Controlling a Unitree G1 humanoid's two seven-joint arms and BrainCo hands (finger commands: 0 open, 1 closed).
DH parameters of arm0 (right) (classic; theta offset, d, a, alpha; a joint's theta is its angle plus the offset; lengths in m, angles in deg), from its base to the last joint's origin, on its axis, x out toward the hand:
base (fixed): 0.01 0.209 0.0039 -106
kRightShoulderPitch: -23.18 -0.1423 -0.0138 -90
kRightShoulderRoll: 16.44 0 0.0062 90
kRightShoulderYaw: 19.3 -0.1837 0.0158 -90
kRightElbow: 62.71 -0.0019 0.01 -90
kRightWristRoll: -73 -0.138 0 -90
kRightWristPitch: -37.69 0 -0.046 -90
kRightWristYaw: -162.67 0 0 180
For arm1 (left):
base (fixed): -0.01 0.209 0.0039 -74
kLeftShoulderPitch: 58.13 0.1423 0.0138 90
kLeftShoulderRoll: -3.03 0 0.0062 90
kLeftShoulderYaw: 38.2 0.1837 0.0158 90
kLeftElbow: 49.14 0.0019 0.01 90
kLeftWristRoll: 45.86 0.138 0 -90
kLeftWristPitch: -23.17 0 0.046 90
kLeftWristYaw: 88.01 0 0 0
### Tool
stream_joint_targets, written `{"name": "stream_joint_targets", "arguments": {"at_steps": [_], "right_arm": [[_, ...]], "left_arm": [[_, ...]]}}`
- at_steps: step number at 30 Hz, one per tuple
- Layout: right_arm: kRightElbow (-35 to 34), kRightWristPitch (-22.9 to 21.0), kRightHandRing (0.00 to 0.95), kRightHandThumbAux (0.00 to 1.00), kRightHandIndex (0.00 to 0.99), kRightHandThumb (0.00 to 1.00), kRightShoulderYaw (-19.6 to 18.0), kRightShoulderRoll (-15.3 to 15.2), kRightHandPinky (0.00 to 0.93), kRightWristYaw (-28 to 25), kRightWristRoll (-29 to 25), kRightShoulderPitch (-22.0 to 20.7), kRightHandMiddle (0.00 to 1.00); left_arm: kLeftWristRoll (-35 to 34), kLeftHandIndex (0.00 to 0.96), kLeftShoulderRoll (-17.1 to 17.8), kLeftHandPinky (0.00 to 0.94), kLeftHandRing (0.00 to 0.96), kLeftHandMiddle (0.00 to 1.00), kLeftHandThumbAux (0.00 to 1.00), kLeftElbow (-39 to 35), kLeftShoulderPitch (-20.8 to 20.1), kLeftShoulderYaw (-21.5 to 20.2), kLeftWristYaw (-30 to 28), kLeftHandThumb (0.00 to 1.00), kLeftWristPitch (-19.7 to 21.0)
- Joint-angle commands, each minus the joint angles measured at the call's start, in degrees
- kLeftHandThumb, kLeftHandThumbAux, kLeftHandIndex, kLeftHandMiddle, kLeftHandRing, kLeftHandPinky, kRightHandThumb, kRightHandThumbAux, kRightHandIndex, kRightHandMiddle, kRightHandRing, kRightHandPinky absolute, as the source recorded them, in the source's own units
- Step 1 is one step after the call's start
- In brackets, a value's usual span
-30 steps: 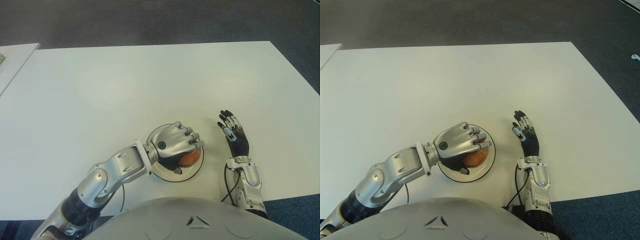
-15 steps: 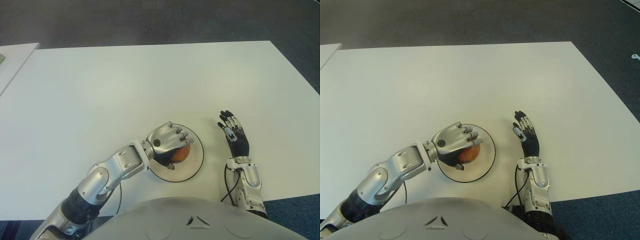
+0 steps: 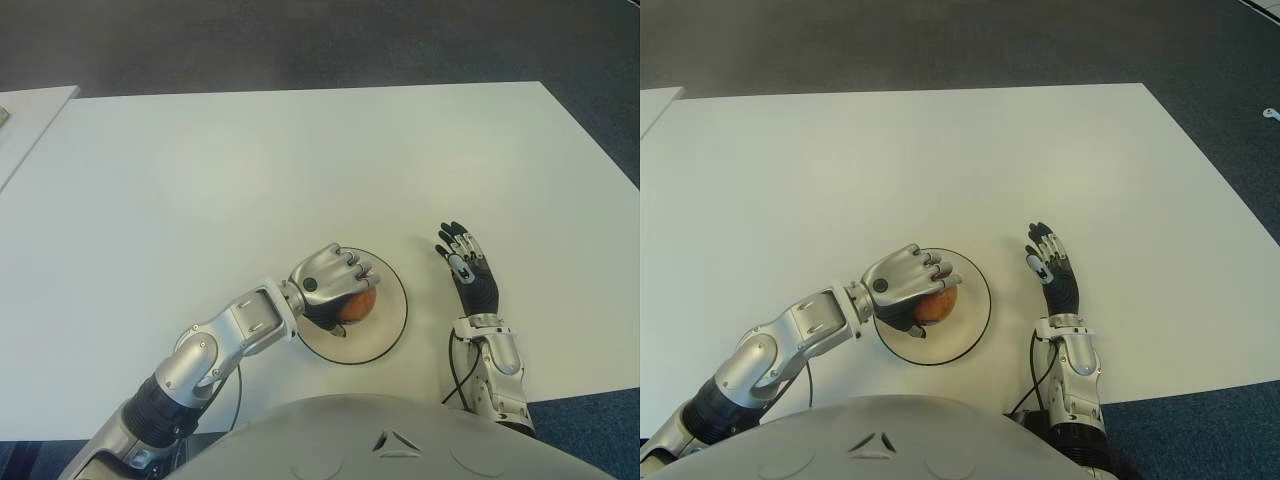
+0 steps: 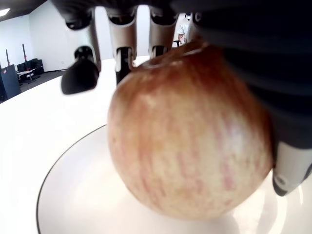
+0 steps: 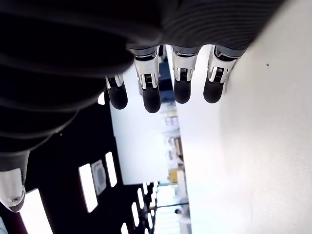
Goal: Put the apples into the plate.
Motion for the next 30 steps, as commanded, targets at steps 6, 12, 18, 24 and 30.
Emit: {"name": "stream_joint_targets", "arguments": {"at_steps": [6, 12, 18, 24, 30], "right_arm": [[0.9, -1.6, 0.068, 0.507, 0.117, 0.225, 0.0, 0.5, 0.039, 0.3, 0.1, 1.4, 0.143], [0.8, -2.0, 0.068, 0.504, 0.116, 0.221, -0.1, 0.6, 0.033, 0.4, -0.1, 1.4, 0.142], [0.9, -1.9, 0.066, 0.513, 0.117, 0.225, -0.1, 0.7, 0.032, 0.6, 0.0, 1.4, 0.139], [0.6, -2.3, 0.073, 0.516, 0.123, 0.227, 0.1, 0.4, 0.04, 0.1, -0.1, 1.4, 0.153], [0.6, -2.8, 0.072, 0.504, 0.123, 0.225, 0.1, 0.5, 0.029, 0.2, -0.3, 1.3, 0.152]], "left_arm": [[1.3, 0.443, 0.1, 0.846, 0.83, 0.828, 0.695, 2.3, 0.8, -0.5, 5.7, 0.733, 0.4], [1.7, 0.444, -0.5, 0.822, 0.831, 0.82, 0.693, 2.8, 1.1, -0.3, 8.1, 0.74, 1.1], [-0.1, 0.432, -2.1, 0.665, 0.738, 0.748, 0.694, 3.6, 2.5, -0.7, 11.3, 0.705, 2.2], [-1.0, 0.195, -2.6, 0.149, 0.16, 0.2, 0.36, 3.6, 3.1, -0.5, 9.9, 0.265, 3.2], [-2.0, 0.016, -2.9, 0.012, 0.013, 0.017, 0.272, 2.8, 2.8, -0.3, 7.9, 0.095, 3.6]]}}
